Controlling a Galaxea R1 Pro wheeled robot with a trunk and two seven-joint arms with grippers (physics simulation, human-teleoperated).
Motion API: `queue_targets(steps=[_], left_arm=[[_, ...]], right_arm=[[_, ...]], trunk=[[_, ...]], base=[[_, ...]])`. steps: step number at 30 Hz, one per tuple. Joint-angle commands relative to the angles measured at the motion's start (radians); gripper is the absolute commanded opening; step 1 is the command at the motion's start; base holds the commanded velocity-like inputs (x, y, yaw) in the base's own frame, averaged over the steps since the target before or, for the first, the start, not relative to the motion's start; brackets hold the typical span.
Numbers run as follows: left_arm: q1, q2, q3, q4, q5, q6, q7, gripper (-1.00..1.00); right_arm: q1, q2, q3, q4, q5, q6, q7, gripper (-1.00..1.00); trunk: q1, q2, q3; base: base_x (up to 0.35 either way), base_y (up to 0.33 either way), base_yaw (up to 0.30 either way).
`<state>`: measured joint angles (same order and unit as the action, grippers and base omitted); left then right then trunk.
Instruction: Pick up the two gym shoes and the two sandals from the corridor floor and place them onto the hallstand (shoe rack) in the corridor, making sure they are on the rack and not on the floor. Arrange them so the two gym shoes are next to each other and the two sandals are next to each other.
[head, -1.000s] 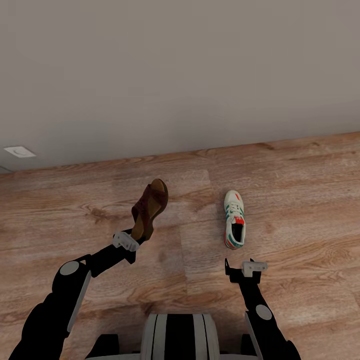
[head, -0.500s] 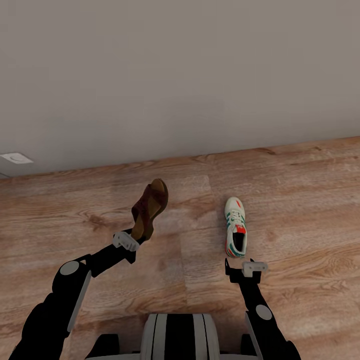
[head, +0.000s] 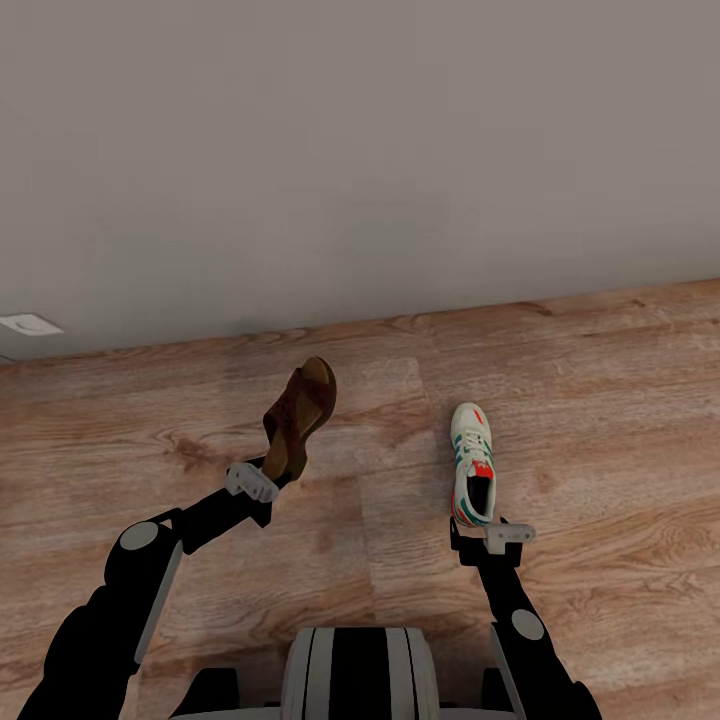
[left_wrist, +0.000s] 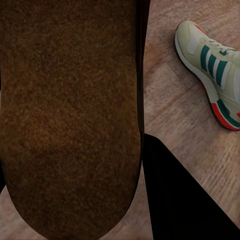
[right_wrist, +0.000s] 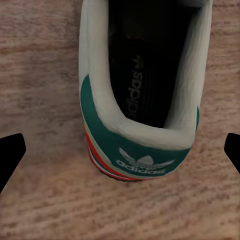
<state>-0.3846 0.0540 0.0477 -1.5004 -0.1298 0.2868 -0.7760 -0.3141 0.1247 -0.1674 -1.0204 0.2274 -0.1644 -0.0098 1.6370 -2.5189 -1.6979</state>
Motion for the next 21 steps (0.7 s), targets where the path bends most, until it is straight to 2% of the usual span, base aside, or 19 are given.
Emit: queue_targets(steps=[1, 8, 13, 18, 21], left_arm=[[0.0, 0.0, 0.001, -0.001, -0.007, 0.004, -0.008, -1.0], [0.0, 0.0, 0.001, -0.001, -0.007, 0.005, -0.008, -1.0], [0.0, 0.0, 0.001, -0.001, -0.007, 0.005, -0.008, -1.0], [0.0, -0.002, 0.0, -0.001, -0.007, 0.005, -0.008, -1.0], [0.0, -0.002, 0.0, -0.001, -0.007, 0.005, -0.008, -1.0]], right_arm=[[0.0, 0.001, -0.003, 0.0, 0.01, -0.003, -0.001, 1.0], [-0.001, 0.001, -0.003, 0.0, 0.011, -0.003, -0.001, 1.0], [-0.001, 0.001, -0.003, 0.0, 0.011, -0.003, -0.001, 1.0], [-0.001, 0.001, -0.002, 0.0, 0.011, -0.003, -0.001, 1.0], [-0.001, 0.001, -0.002, 0.0, 0.01, -0.003, -0.002, 1.0]], trunk=[[0.0, 0.0, 0.0], [0.0, 0.0, 0.0], [0.0, 0.0, -0.001], [0.002, -0.001, -0.023], [0.002, -0.001, -0.027]], base=[[0.002, 0.0, 0.0], [0.0, 0.0, -0.001], [0.0, 0.0, -0.093], [0.0, 0.0, -0.011], [0.0, 0.0, -0.002]])
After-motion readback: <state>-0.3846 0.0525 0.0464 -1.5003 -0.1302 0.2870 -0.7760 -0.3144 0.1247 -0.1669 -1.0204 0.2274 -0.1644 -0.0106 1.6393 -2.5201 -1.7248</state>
